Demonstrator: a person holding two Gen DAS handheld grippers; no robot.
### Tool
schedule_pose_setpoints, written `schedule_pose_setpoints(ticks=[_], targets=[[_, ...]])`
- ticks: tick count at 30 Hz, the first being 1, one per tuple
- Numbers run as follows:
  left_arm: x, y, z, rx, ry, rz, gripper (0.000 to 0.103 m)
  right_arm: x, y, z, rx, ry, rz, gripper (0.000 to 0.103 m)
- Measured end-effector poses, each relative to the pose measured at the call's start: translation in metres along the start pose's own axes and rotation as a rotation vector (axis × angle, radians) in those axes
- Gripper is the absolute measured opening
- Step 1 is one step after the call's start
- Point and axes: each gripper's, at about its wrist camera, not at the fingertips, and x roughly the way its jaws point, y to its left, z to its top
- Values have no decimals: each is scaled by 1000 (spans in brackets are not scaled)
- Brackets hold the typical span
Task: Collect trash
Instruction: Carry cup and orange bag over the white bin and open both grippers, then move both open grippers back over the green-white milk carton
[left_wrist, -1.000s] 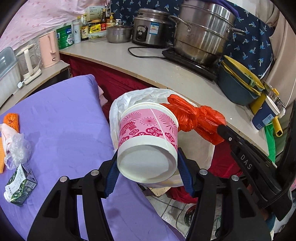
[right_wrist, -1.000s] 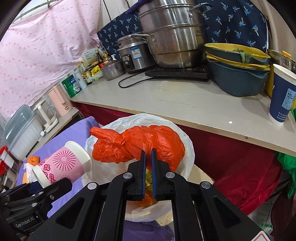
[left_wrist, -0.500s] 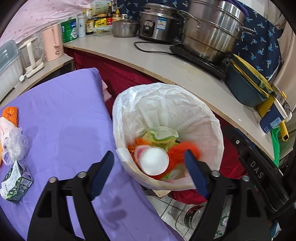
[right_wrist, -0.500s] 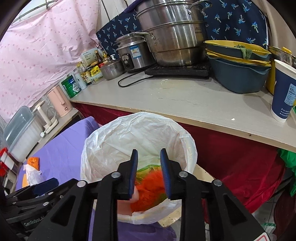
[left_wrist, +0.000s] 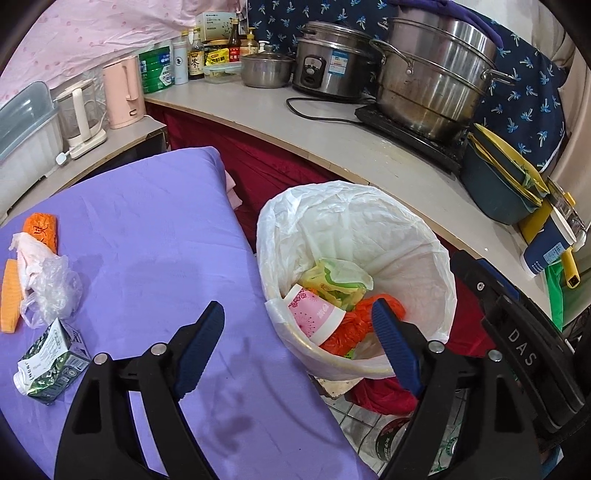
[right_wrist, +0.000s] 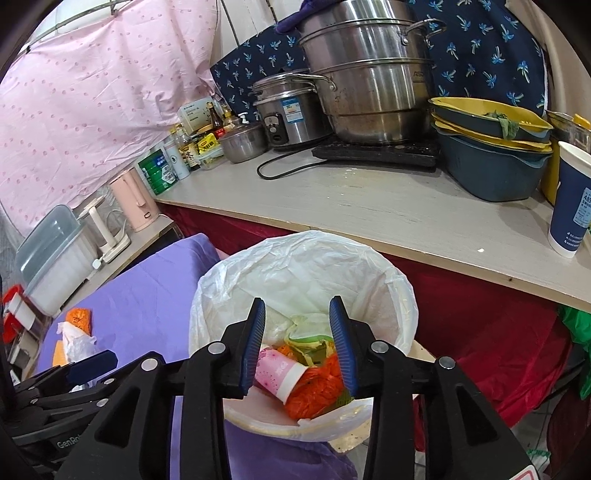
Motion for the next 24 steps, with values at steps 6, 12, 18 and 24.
schedule_pose_setpoints(ticks=[6,12,18,24], targets=[[-15,12,0,-9,-29,23,78,-7,17,0,-20,-2,24,37],[-28,28,-4,-25,-44,41,78,-11,37,-5,-43,4,50,37],[-42,52,-14,-34,-61,85,78,-14,62,-14,-79,18,75,39],[-55,86,-26,-51,-72,143,78,-13,91,-27,-118,39,109,41]])
